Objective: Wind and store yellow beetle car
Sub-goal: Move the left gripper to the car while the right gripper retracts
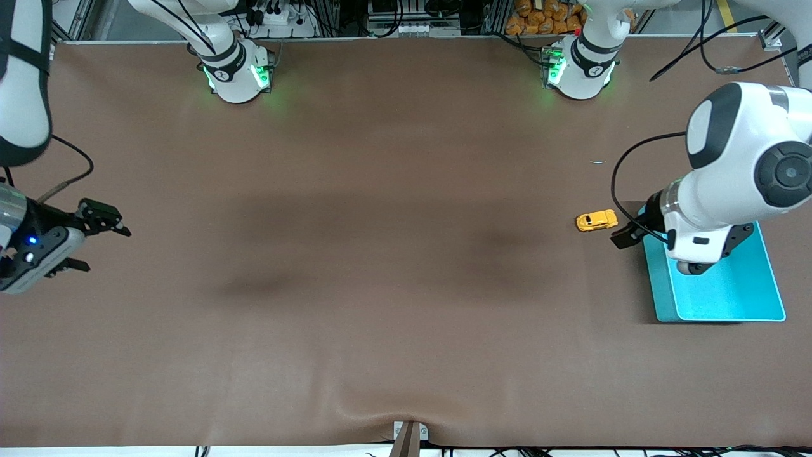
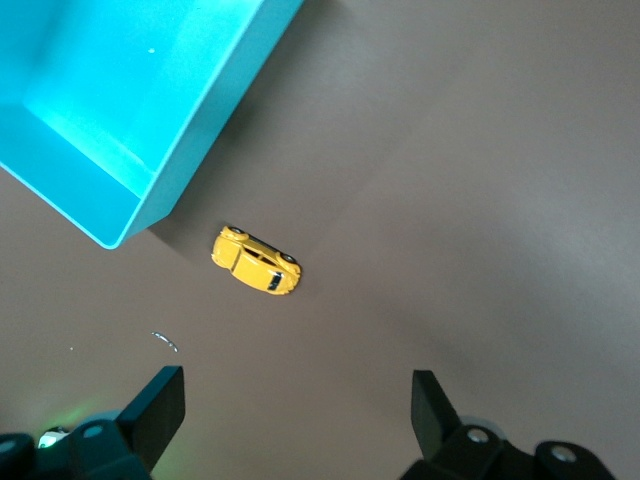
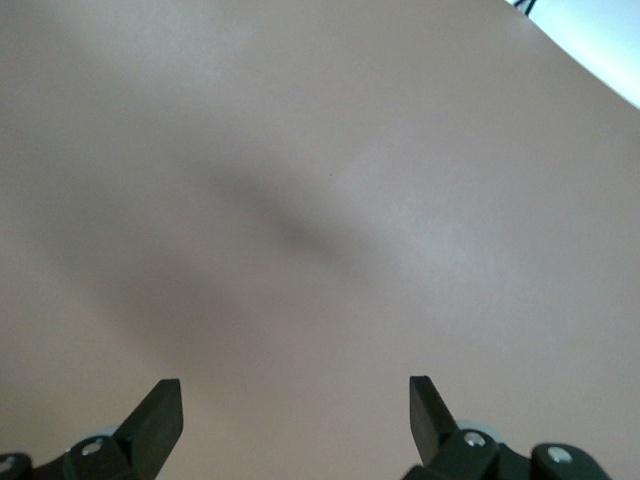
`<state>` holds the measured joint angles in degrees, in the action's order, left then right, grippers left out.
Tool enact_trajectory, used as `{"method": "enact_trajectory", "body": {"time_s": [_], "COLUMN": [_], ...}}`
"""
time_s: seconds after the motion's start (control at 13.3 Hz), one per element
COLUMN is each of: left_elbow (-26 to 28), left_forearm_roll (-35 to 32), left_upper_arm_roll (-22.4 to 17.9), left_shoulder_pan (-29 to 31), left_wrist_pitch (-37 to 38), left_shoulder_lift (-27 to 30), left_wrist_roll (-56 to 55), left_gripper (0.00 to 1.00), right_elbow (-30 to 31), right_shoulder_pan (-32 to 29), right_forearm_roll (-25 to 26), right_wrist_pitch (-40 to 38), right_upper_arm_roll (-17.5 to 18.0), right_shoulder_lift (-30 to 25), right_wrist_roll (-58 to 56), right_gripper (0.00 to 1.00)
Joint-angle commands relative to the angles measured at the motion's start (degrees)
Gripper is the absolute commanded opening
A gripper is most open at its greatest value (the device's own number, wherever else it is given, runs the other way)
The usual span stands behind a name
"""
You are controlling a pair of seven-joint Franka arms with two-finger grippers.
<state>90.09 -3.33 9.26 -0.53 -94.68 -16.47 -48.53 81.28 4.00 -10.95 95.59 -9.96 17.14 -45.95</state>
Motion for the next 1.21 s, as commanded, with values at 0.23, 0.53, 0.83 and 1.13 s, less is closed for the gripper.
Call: {"method": "enact_trajectory", "body": {"time_s": [0.23,0.53,0.83,1.13], "left_elbow": [12.0,31.2,37.4,44.1], "left_forearm_roll": [2.2,3.5,4.1,4.2], "left_upper_arm_roll": [0.4,0.4,0.5,0.5], "left_shoulder_pan": [5.1,8.0,9.9,9.9], "left_wrist_pitch": [-5.7,-16.9,-27.9,-41.2], "left_shoulder_lift": [6.2,14.9,14.4,11.7], "left_wrist_roll": [-3.2,-5.9,-18.3,-28.9], "left_gripper": [1.0,1.0,1.0,1.0], "right_elbow": [-5.7,-6.2,-4.0,5.4], "right_shoulder_pan": [0.1,0.8,2.8,3.1], "right_forearm_roll": [1.4,2.8,6.6,7.3], "right_wrist_pitch": [-10.8,-12.7,-12.7,-9.0], "right_upper_arm_roll": [-0.8,-0.3,-0.1,-0.1], "right_shoulder_lift": [0.4,-3.1,-8.8,-16.6], "right_wrist_roll": [11.9,32.3,39.4,39.6], "right_gripper": [1.0,1.0,1.0,1.0]}}
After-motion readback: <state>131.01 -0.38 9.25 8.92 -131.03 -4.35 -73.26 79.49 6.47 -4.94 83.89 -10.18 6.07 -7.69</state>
